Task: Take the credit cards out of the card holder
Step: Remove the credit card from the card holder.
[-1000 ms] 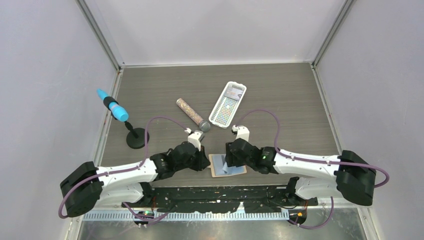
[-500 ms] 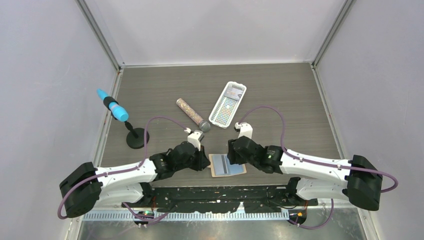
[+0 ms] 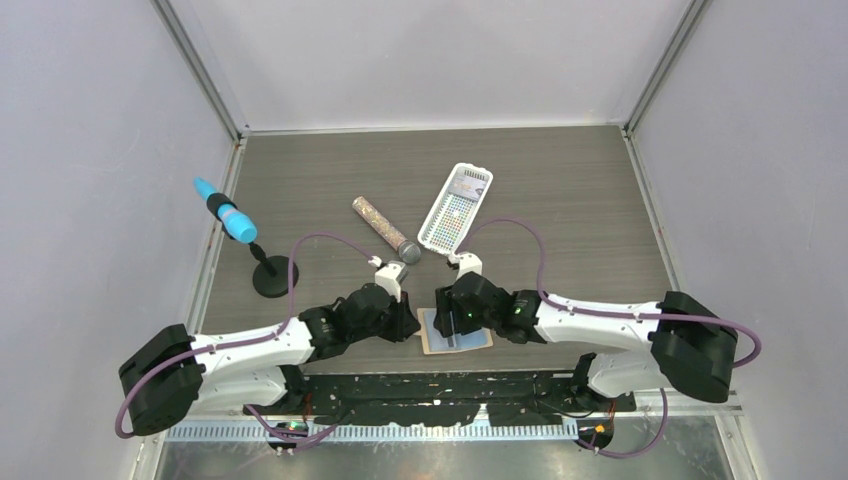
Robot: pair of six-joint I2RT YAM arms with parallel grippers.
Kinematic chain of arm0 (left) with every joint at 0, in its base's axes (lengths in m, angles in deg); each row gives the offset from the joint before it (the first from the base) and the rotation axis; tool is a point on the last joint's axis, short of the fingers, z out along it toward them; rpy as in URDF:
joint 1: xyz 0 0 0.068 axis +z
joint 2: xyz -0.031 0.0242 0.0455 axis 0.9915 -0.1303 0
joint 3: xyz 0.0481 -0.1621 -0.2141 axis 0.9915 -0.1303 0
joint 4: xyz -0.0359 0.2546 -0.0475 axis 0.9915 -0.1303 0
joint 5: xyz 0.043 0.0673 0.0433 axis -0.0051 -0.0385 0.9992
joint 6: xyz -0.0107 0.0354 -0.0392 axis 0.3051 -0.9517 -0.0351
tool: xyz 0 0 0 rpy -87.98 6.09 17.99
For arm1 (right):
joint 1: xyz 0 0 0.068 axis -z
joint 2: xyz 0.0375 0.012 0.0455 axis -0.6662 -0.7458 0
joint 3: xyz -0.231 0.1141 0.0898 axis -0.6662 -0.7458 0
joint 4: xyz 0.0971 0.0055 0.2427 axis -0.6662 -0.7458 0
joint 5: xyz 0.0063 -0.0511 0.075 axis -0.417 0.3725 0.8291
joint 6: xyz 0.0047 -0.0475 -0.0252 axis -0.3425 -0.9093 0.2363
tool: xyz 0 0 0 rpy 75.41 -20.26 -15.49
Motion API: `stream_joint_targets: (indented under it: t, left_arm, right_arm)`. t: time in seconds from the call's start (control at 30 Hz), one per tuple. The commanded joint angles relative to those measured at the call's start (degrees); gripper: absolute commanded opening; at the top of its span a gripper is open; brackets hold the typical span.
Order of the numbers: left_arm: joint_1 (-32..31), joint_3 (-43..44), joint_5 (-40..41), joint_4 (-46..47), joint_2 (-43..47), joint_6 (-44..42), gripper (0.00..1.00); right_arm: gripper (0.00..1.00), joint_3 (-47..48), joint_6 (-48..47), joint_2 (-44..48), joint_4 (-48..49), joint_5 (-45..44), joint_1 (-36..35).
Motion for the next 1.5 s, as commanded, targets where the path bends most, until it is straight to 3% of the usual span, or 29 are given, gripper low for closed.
stream_joint_targets:
  t: [0.0,0.53,1.47]
  left_arm:
    - [0.19,-0.29,0.37,1.21,1.23,0.34,0.0]
    - [0.19,0.02,0.02,1.21,1.21,0.12,0.0]
    - [0.23,-0.01,-0.04,1.3,1.33,0.43,0.0]
  right_arm:
    - [0.64,-0.3,0.75,-1.07,4.48,2.33,0.1]
    - [0.64,0.89,2.03,-5.31,4.0,1.7,-1.36]
    - [0.76,1.49,3.45,-6.66,3.61,-0.24,-3.07]
